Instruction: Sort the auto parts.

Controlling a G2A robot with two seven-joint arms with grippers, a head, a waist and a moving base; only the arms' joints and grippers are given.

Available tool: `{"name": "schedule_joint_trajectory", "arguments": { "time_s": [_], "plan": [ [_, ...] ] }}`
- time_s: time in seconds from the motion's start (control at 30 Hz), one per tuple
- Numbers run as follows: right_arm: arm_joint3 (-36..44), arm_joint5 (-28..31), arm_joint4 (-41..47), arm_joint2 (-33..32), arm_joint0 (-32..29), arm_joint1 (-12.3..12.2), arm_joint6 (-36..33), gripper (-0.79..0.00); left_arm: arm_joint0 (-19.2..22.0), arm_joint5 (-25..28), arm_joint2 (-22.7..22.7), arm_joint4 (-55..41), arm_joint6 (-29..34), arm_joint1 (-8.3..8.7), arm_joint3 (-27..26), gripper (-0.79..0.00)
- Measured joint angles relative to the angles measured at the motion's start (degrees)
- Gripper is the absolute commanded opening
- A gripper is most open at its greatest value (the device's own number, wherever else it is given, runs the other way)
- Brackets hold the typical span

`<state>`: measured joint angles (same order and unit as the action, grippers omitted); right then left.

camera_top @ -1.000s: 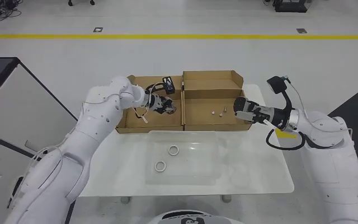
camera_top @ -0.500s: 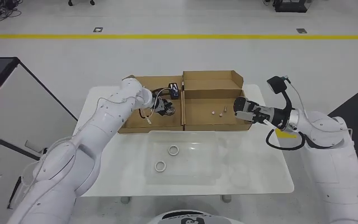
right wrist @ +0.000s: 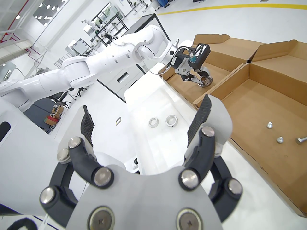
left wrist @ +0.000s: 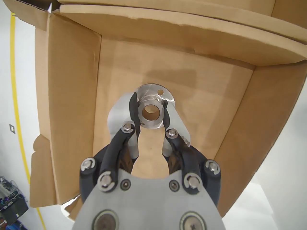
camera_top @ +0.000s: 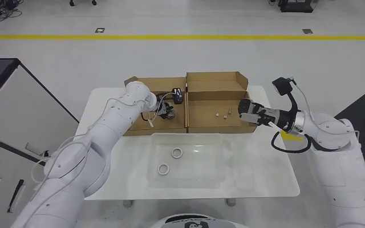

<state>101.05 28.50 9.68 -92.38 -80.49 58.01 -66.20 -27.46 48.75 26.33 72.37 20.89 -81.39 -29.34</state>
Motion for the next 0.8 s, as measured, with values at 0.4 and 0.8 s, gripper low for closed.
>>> {"name": "schedule_joint_trajectory", "arguments": {
  "time_s": [0.4,0.8],
  "plan": [
    [0.0,0.0,0.0,0.0,0.0,0.0,0.0,0.0,0.39,0.88,-0.24,-1.31,-1.35,-2.51,5.71,-0.274],
    [0.0,0.0,0.0,0.0,0.0,0.0,0.0,0.0,2.5,1.81,0.8,-2.28,-3.36,-3.36,9.66,0.0]
  ]
}}
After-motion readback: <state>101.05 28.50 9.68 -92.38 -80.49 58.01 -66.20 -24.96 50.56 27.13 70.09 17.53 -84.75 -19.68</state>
